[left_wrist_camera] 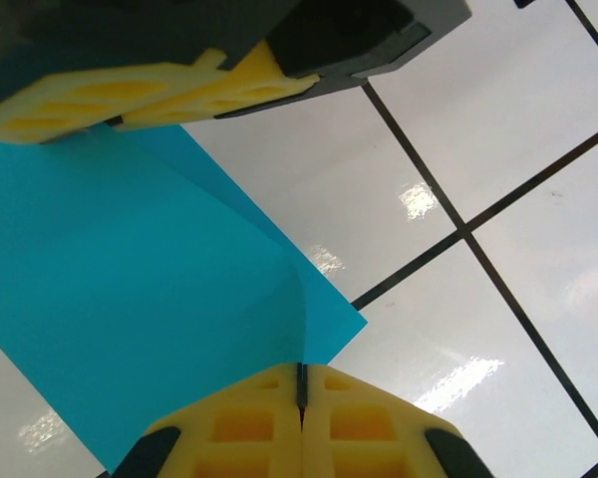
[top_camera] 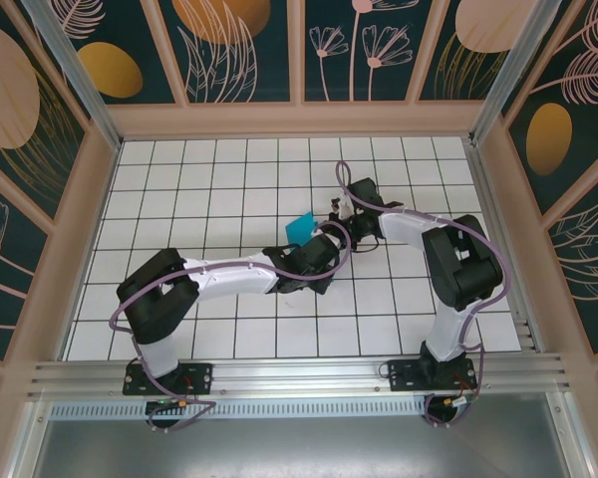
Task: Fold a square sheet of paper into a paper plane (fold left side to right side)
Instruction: Fold the triangle a second time at the center of the table.
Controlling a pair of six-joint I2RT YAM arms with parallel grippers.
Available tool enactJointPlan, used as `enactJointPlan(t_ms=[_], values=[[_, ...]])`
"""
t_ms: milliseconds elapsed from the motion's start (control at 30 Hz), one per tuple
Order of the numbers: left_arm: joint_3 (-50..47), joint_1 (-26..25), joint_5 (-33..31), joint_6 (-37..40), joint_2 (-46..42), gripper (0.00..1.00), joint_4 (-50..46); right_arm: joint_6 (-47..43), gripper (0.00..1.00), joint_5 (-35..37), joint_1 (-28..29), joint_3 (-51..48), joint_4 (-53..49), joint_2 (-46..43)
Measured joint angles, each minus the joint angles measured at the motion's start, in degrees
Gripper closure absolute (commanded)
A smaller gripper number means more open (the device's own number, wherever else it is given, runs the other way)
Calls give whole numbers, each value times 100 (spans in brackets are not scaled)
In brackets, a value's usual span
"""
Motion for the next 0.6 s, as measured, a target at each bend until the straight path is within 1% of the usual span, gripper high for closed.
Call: enactJointPlan(t_ms=[133, 200, 267, 333, 467, 500, 600], values=[[-11, 0, 24, -2, 0, 100, 7, 0, 76, 0, 17, 0, 2, 0], [-33, 0, 39, -2, 0, 100, 26, 0, 70, 0, 22, 0, 4, -2], [-70, 0, 46, -15, 0, 100, 52, -9, 60, 7, 20, 0, 7, -15], [-107, 7, 70, -20, 0, 100, 79, -13, 54, 37, 2, 0, 7, -94], [-177, 59, 234, -46, -20, 100, 179, -2, 42, 44, -162, -42, 72, -566], [-205, 83, 289, -57, -39, 100, 203, -9, 40, 44, -219, -76, 96, -706], [-332, 199, 498, -87, -136, 100, 323, 0, 40, 61, -466, -273, 170, -1217]])
